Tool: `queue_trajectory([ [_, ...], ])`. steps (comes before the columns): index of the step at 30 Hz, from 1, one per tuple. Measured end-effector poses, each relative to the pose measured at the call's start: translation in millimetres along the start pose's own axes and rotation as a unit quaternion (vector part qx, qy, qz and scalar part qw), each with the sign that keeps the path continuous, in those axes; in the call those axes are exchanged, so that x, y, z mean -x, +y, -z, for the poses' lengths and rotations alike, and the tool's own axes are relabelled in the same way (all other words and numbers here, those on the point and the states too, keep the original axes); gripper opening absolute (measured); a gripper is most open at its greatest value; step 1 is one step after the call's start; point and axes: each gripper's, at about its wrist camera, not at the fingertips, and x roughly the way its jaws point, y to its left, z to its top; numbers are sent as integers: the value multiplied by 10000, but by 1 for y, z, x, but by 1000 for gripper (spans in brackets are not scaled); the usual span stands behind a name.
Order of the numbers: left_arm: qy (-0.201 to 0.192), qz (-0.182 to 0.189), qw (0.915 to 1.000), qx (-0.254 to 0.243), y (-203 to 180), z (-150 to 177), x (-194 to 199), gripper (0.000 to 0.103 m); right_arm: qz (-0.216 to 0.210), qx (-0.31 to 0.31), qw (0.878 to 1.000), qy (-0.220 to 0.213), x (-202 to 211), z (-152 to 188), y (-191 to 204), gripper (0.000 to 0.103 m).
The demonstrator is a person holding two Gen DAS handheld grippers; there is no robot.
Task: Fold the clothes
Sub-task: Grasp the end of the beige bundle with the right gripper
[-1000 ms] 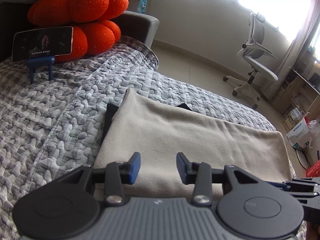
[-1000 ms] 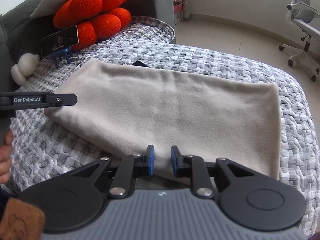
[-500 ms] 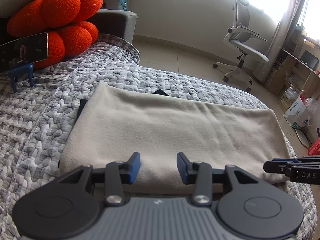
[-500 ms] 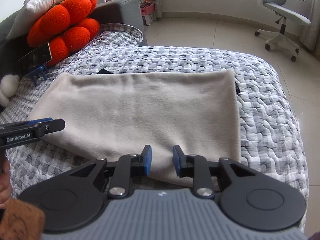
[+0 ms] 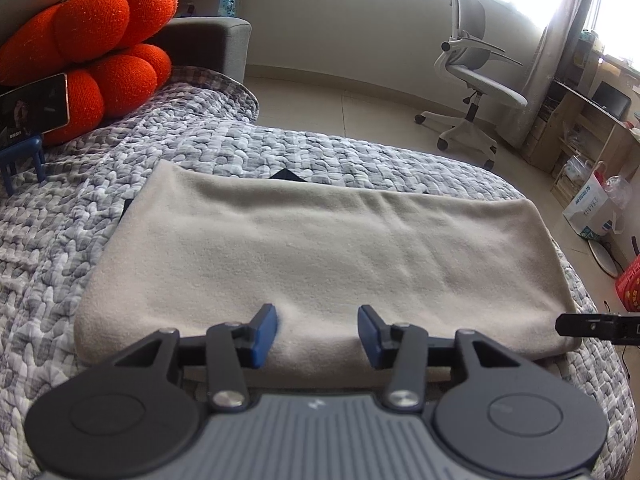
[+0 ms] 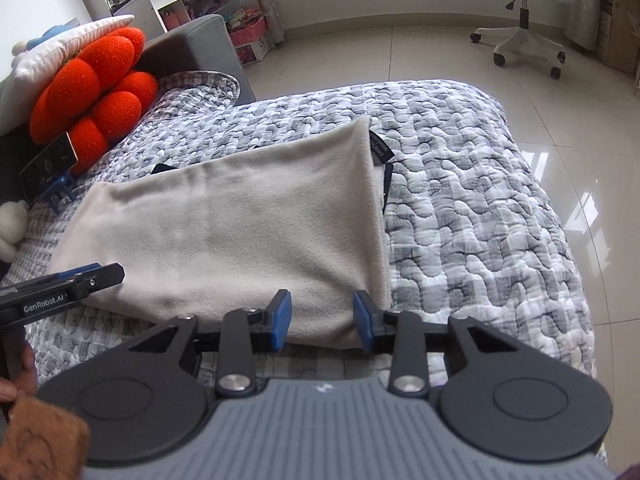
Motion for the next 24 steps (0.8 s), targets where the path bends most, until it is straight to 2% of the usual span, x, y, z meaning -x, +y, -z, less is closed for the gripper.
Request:
queue_trajectory([
  [5, 34, -16, 10000, 3, -4, -1, -3, 50, -303, -728, 9969, -36, 8, 1, -24, 42],
  [8, 34, -16, 10000, -70, -11, -1, -4, 51, -415, -1113, 9929, -22, 13, 4, -37, 49],
  [11, 44, -28, 9999, -106, -16, -1, -5, 51, -611, -1484, 9870, 19, 18, 9, -54, 49],
  [13, 39, -21, 9999, -109, -18, -1, -5, 51, -747, -1729, 9821, 46, 21, 12, -65, 49],
  [17, 28, -72, 9997, -233, -26, 0, -7, 52, -1387, -2382, 9612, 139, 16, 16, -84, 51],
  [24, 11, -144, 9992, -361, -29, 3, -11, 53, -1438, -2727, 9509, 292, 4, 13, -89, 51],
])
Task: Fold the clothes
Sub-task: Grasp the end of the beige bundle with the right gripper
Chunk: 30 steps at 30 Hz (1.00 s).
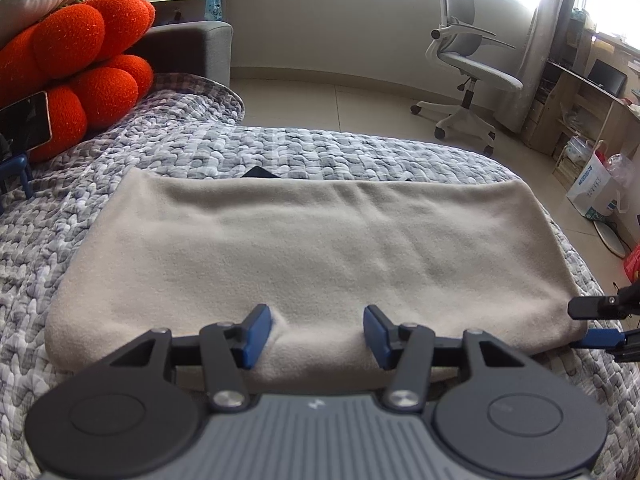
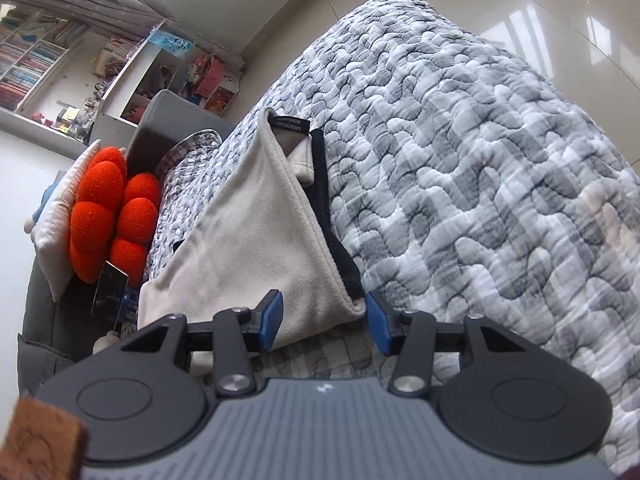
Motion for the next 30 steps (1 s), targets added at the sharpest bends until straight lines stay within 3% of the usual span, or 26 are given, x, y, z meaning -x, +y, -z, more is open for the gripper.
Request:
queue_trajectory([
  [8, -45, -122, 9993, -352, -9, 4, -2, 56, -283, -446, 9984, -206, 7, -3, -6, 51],
  [14, -43, -177, 9985, -522, -11, 4, -3, 56, -60, -270, 9994, -219, 4, -2, -2, 50],
  [30, -73, -178, 9982, -576, -12, 6, -3, 57, -263, -132, 9986, -432, -13, -7, 4, 51],
])
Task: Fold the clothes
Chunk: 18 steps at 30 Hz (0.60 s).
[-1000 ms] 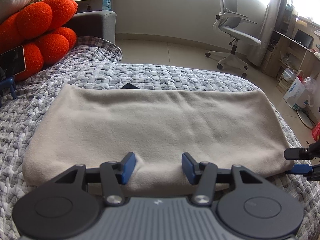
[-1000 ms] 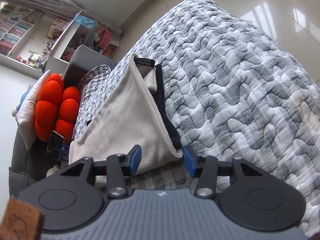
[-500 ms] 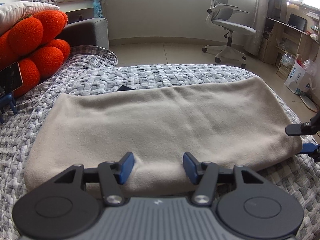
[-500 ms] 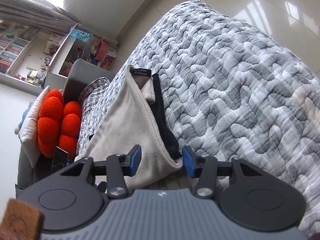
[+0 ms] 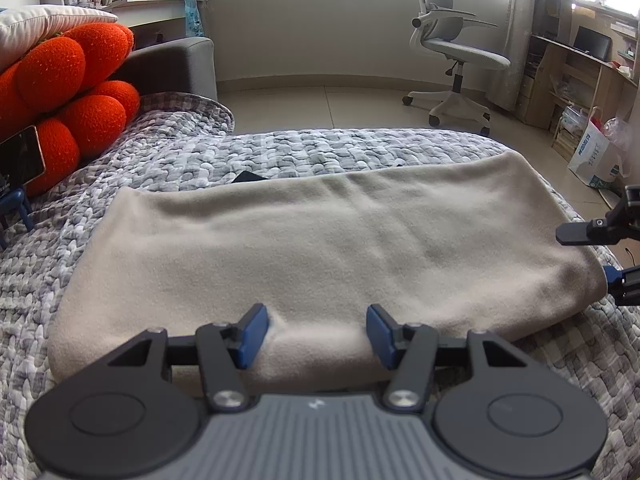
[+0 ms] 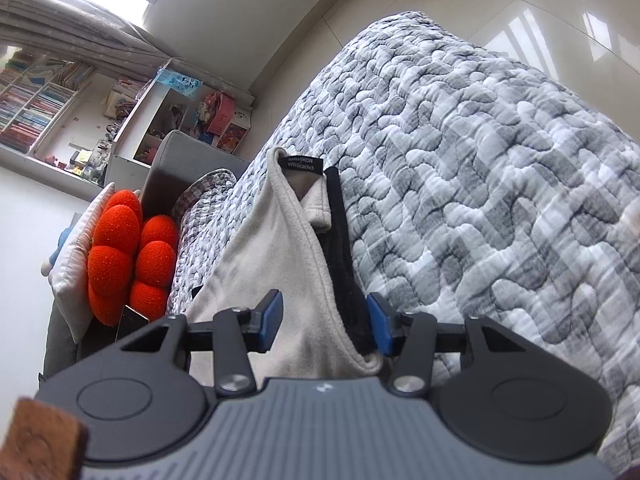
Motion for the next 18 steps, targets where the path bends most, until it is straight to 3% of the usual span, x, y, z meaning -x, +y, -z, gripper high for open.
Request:
queue_trajectory([
  [6, -20, -3, 10000, -31, 0, 1, 0, 57, -9, 205, 9998, 4, -12, -2, 9, 48],
  [8, -16, 17, 10000, -30, 1, 1, 0, 57, 90, 417, 9991, -29, -15, -1, 16, 26],
  [12, -1, 61, 10000, 6, 3, 1, 0, 57, -134, 815, 9963, -235, -5, 3, 35, 25],
  [18, -21, 21, 10000, -55, 1, 1, 0, 57, 387, 956, 9946, -131, -21, 4, 35, 30],
])
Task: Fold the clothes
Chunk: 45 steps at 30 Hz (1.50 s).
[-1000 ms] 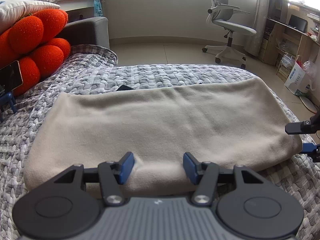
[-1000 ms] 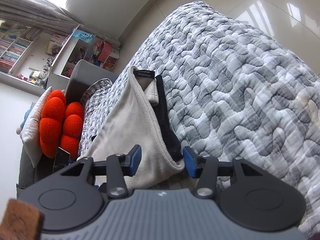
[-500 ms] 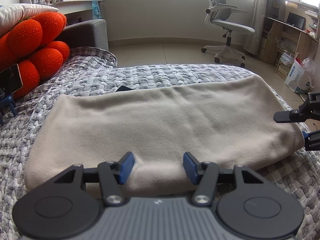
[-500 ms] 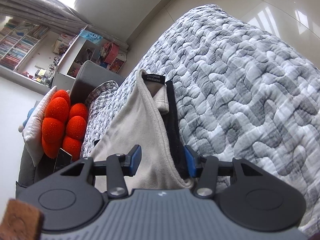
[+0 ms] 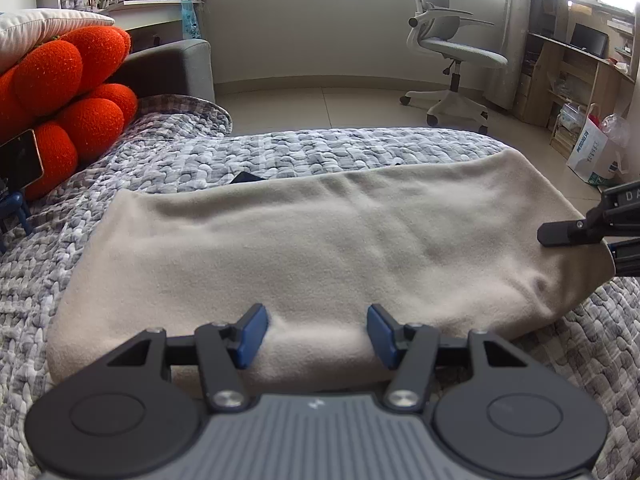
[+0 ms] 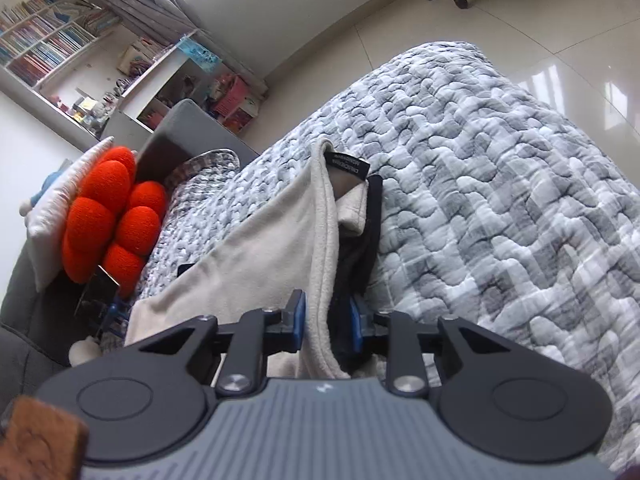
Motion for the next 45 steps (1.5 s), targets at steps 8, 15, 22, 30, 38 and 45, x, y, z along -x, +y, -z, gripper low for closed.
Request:
queue_trajectory([
  [8, 0, 3, 10000, 2, 0, -1, -2, 58, 59, -350, 9993, -113, -10, -9, -12, 43],
  [15, 1, 10, 10000, -23, 0, -1, -3, 58, -207, 314, 9985, -393, -1, -4, 19, 24],
  [22, 6, 20, 10000, -40, 0, -2, -3, 58, 194, 1380, 9888, -539, -3, 10, 52, 24],
  [30, 10, 53, 10000, -22, 2, -2, -3, 58, 433, 1066, 9919, -541, -7, 5, 39, 27],
  [38, 1, 30, 10000, -70, 1, -1, -4, 58, 306, 26, 9995, -93, -20, -5, 8, 40],
  [45, -6, 42, 9999, -95, 1, -1, -4, 58, -3, 422, 9985, -355, -8, -3, 32, 24],
])
